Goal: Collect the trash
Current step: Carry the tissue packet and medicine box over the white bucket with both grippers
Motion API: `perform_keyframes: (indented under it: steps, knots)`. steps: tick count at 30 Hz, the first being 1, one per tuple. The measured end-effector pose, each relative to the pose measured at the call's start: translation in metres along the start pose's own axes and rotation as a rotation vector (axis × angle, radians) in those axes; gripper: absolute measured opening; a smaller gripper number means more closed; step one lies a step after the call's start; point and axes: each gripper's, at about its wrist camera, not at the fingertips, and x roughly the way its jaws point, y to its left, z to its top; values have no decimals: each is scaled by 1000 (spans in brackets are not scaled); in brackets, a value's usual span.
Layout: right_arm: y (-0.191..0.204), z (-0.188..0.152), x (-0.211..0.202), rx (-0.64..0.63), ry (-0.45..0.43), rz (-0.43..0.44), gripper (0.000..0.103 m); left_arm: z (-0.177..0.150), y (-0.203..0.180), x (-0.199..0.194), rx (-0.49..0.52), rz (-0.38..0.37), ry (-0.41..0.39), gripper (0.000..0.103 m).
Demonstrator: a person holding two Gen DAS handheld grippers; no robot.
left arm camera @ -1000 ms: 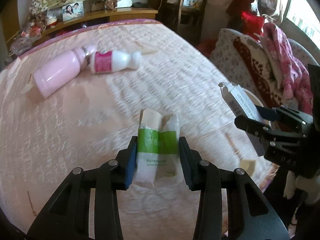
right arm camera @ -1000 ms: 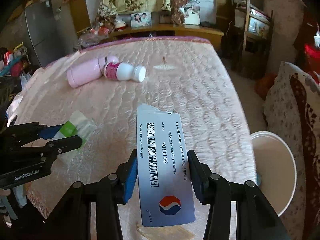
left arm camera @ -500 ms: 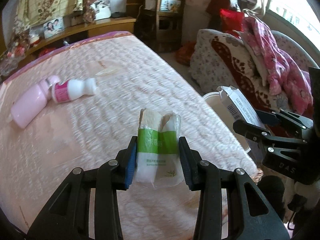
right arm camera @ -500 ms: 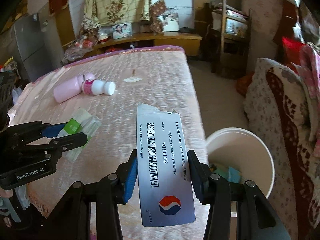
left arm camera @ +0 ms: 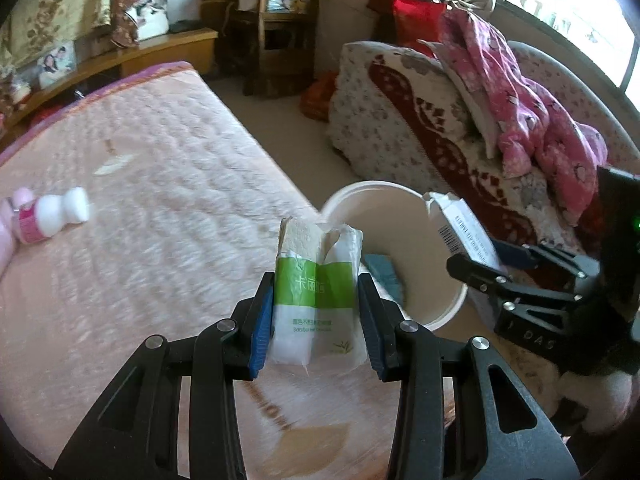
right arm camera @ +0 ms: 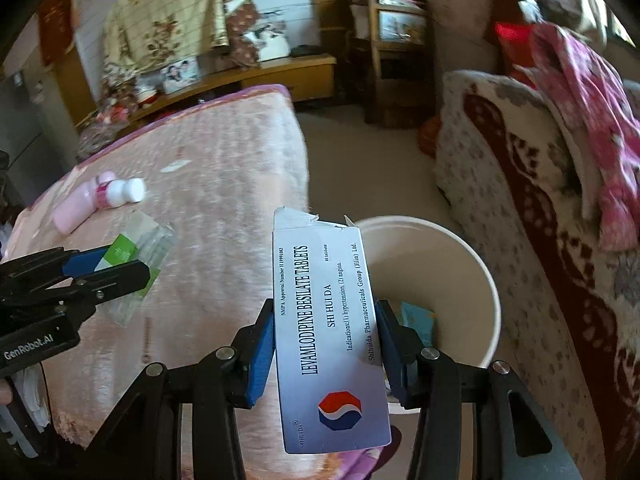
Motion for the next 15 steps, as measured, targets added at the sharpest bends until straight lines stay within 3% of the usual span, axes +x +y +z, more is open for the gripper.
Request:
perform_keyframes:
  steps: [15]
  knots:
    - [-50,-10,24,111,44,-3,46,16,-44,48,25,-34,29,38]
